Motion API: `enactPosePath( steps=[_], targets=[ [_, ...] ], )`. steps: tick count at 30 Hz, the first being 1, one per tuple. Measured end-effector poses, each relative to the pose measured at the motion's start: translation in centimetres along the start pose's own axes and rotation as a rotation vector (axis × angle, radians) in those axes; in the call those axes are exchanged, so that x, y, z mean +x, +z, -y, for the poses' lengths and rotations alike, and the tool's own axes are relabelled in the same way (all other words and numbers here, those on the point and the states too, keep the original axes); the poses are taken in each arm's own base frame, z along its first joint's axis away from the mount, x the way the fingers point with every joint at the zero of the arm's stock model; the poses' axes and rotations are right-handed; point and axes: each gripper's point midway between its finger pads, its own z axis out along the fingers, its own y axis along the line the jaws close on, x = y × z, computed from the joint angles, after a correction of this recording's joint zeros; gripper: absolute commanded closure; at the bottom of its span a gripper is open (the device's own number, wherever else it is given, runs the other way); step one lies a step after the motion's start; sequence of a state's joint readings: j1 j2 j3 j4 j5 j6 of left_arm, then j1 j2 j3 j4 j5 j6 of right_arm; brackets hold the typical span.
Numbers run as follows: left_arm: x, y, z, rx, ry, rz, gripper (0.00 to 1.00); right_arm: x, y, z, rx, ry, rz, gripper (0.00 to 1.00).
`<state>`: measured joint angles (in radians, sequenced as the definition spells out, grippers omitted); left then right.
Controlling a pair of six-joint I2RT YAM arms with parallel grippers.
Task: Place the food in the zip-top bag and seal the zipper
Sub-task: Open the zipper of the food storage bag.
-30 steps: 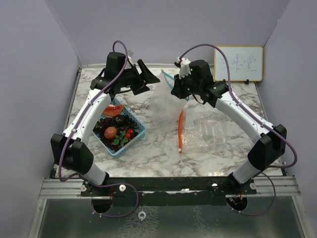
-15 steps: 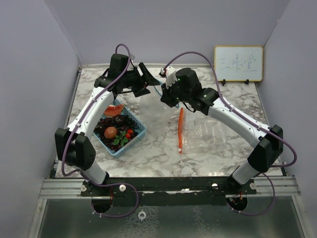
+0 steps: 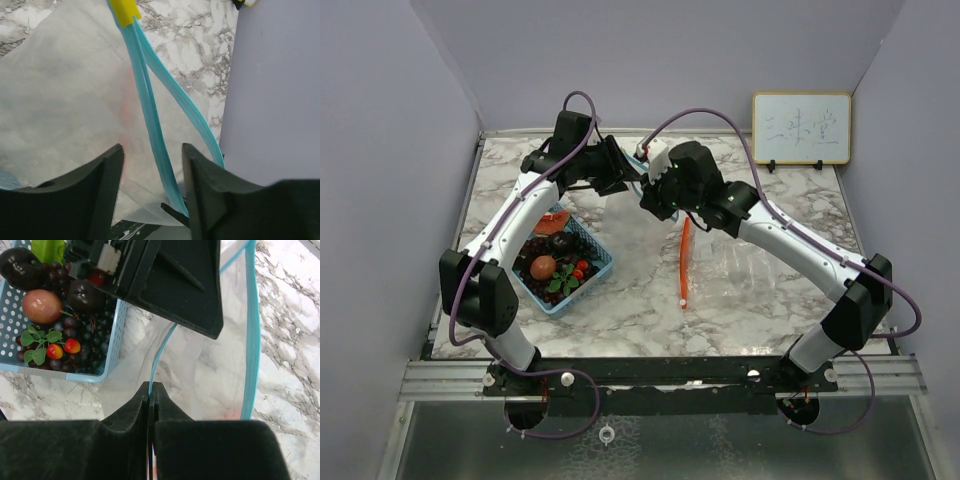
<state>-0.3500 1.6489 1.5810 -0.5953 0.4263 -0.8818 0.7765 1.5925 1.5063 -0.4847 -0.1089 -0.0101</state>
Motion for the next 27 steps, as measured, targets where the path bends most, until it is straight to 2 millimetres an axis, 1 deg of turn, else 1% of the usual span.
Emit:
enactPosePath(
  steps=[2, 5, 6, 7, 9, 10, 12, 14, 15, 17, 18, 19, 24, 26, 27],
  targets=[
    [0.2, 0.2, -0.2, -0.012, 0.008, -0.003, 0.74, 0.0, 0.0, -0.2, 0.001, -0.007, 0.000, 0.98],
    [0.4, 0.5, -0.5, -0.027, 0.025, -0.004, 0.90, -0.1, 0.0, -0.3, 0.005, -0.010, 0.001, 0.98],
    [0.4, 0.6, -0.6, -0.029, 0.029, -0.005, 0.98, -0.2, 0.0, -0.3, 0.007, -0.010, 0.003, 0.98],
    [0.5, 0.7, -0.6, -0.030, 0.033, -0.007, 1.00, -0.4, -0.1, -0.3, 0.010, -0.011, 0.006, 0.98],
    [0.5, 0.8, -0.6, -0.031, 0.042, -0.008, 1.00, -0.5, -0.1, -0.2, 0.017, -0.011, 0.010, 0.97],
    [0.5, 0.8, -0.6, -0.030, 0.045, -0.006, 1.00, -0.6, -0.1, -0.1, 0.021, -0.009, 0.010, 0.91],
    [0.5, 0.9, -0.6, -0.026, 0.061, -0.005, 1.00, -0.7, -0.2, 0.0, 0.030, -0.003, 0.012, 0.71],
    [0.3, 0.9, -0.7, -0.031, 0.088, 0.002, 1.00, -1.0, -0.4, 0.3, 0.050, 0.007, 0.014, 0.58],
    [0.2, 0.9, -0.9, -0.037, 0.103, 0.008, 1.00, -1.4, -0.6, 0.5, 0.061, 0.005, 0.021, 0.50],
    [0.0, 0.9, -1.3, -0.050, 0.141, 0.020, 1.00, -2.6, -1.4, 1.0, 0.095, 0.011, 0.050, 0.29],
    [-0.2, 0.9, -1.4, -0.056, 0.163, 0.028, 1.00, -3.4, -1.9, 1.3, 0.112, 0.018, 0.069, 0.23],
    [-0.3, 0.9, -1.5, -0.058, 0.179, 0.031, 1.00, -4.0, -2.4, 1.6, 0.133, 0.019, 0.087, 0.21],
    [-0.7, 0.5, -1.3, -0.039, 0.265, 0.060, 1.00, -8.4, -5.8, 3.4, 0.250, 0.041, 0.197, 0.21],
    [-0.7, 0.1, -1.0, -0.018, 0.289, 0.074, 1.00, -9.9, -6.4, 4.2, 0.293, 0.061, 0.224, 0.21],
    [-0.7, -0.1, -0.7, -0.006, 0.299, 0.081, 1.00, -10.3, -6.4, 4.4, 0.306, 0.065, 0.229, 0.21]
  ],
)
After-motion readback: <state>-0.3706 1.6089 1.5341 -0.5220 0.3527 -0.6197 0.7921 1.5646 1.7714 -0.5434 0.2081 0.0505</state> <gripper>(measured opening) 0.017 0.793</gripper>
